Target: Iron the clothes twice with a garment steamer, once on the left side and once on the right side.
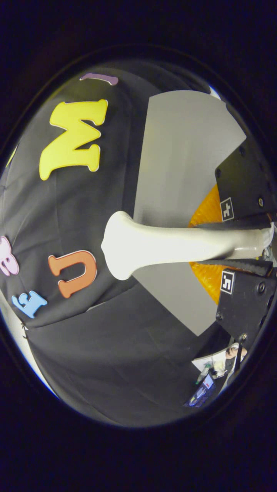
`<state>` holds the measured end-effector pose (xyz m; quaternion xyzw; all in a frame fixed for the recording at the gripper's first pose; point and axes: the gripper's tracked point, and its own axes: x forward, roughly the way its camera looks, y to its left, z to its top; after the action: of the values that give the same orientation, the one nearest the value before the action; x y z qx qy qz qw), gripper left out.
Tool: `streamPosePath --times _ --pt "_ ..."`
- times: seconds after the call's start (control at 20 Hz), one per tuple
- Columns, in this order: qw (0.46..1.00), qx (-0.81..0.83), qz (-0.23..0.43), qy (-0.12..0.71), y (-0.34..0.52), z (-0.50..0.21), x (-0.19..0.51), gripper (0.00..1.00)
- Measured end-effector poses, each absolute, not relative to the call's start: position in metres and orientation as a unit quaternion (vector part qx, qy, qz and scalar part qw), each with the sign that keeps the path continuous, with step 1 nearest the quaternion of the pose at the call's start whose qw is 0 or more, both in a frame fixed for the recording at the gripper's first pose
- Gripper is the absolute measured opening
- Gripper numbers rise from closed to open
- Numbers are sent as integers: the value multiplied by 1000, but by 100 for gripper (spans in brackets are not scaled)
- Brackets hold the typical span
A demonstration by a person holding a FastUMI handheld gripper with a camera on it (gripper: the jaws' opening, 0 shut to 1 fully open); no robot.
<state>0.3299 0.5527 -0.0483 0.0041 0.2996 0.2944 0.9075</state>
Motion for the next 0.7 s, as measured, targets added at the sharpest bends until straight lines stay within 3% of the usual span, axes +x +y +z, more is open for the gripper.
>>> streamPosePath --times 0.7 --pt "937 106 267 201 459 19 274 33"
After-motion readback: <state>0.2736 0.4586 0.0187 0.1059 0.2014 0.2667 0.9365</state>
